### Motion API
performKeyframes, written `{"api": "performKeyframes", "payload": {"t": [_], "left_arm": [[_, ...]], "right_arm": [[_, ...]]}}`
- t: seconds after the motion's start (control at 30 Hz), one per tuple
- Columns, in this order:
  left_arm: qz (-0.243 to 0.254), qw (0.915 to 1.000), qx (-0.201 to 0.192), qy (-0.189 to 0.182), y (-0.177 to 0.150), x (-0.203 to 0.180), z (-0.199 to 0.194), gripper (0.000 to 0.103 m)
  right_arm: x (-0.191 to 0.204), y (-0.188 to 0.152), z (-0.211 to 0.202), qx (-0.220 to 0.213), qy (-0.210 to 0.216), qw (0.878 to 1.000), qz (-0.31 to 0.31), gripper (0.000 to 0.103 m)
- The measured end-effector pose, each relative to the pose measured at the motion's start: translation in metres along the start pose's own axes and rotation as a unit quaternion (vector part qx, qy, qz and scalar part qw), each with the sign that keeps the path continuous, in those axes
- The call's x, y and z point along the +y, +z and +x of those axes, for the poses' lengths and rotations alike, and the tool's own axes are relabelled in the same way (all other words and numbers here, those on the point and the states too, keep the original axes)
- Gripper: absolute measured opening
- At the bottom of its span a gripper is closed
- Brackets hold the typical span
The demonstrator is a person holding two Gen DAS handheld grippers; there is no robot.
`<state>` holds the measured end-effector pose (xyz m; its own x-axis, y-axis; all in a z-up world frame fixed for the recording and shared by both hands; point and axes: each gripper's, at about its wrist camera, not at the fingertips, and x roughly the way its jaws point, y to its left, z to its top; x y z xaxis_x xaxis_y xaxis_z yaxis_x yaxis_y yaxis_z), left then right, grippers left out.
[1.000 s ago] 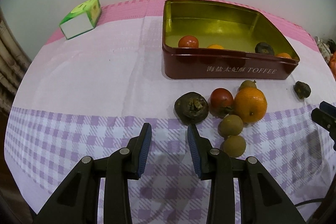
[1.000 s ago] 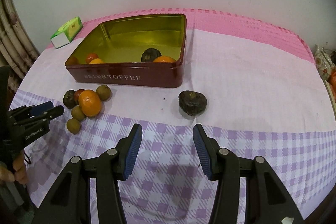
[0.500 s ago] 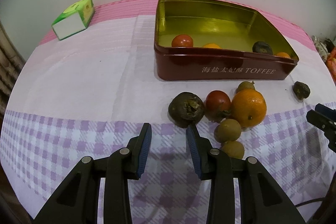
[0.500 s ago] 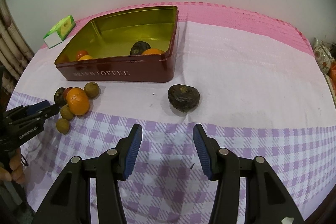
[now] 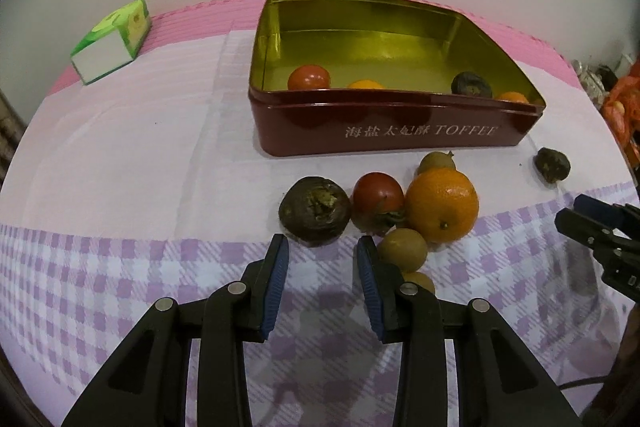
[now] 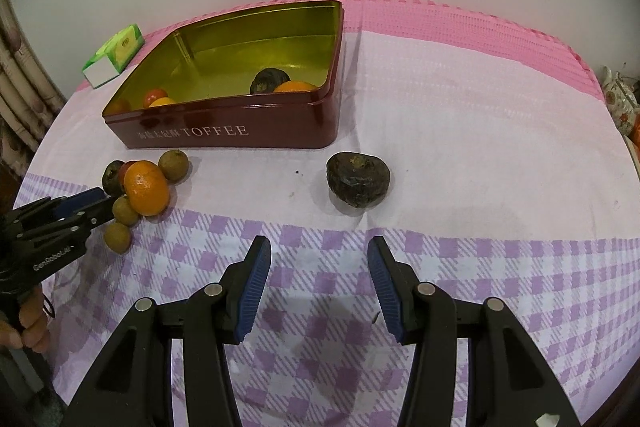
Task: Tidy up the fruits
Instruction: 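Close the left tool on the dark brown fruit while the right tool approaches another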
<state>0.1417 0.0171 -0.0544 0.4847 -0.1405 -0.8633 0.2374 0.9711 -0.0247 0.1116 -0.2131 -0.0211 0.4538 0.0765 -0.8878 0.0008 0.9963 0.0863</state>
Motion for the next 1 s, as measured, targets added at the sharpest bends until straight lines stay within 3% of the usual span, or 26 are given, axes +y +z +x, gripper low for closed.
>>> {"api": "performKeyframes", "payload": {"t": [1.0], "left_arm": [[-0.002, 0.9997, -0.023, 0.010, 0.013, 0.001, 0.011, 0.037]], "right_arm": [[-0.016, 0.015, 0.023, -0.005, -0.025, 1.000, -0.002, 0.050]]}}
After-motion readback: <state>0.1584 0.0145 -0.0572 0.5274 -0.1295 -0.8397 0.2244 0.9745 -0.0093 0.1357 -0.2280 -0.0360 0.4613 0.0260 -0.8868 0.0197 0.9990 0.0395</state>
